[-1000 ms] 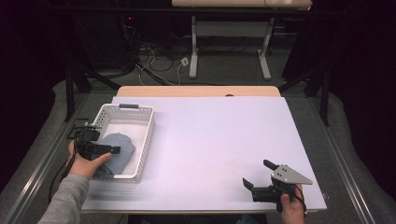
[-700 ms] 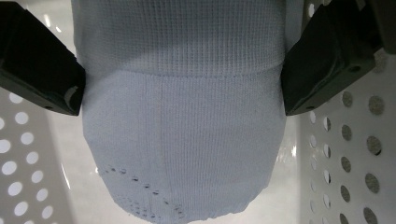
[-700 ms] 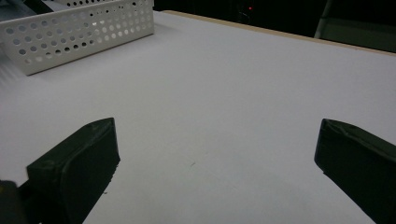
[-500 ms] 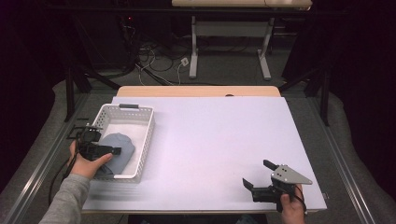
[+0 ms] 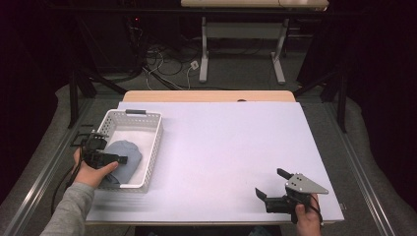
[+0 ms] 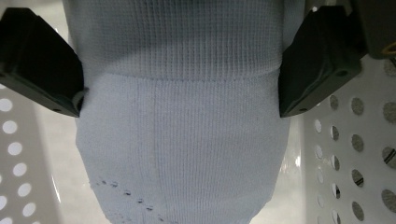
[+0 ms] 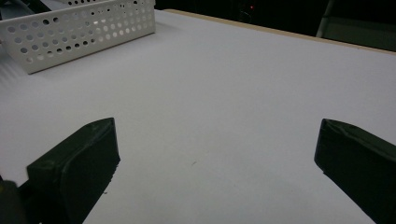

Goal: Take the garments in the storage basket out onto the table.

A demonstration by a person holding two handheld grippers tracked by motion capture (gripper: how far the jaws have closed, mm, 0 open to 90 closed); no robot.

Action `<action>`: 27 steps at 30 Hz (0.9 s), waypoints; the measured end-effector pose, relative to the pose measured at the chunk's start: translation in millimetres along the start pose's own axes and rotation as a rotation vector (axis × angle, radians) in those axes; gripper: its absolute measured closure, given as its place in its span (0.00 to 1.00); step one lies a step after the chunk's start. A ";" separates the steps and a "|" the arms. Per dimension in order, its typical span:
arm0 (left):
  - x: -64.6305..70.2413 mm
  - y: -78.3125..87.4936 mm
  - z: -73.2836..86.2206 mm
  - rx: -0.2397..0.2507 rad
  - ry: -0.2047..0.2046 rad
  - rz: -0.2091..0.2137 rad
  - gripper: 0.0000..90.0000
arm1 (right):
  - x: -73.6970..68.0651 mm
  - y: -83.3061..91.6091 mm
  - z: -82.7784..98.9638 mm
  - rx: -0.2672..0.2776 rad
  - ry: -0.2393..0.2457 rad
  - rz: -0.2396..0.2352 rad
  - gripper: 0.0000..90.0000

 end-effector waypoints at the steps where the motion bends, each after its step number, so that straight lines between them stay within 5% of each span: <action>1: -0.1 0.1 0.2 0.000 -0.003 -0.001 0.07 | -0.1 0.1 0.0 0.000 -0.001 0.000 0.00; 27: 1.0 4.2 5.4 -0.019 -0.087 -0.043 0.46 | 0.3 -0.9 -0.2 0.005 -0.006 -0.010 0.01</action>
Point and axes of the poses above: each handheld gripper's, and its own axes: y roughly backward along the jaws, z roughly out of its underside, x roughly to its right, the point moved 8 cm from there along -y, roughly forward along the jaws, and after that the axes turned 8 degrees about -x, right-handed, at the moved point
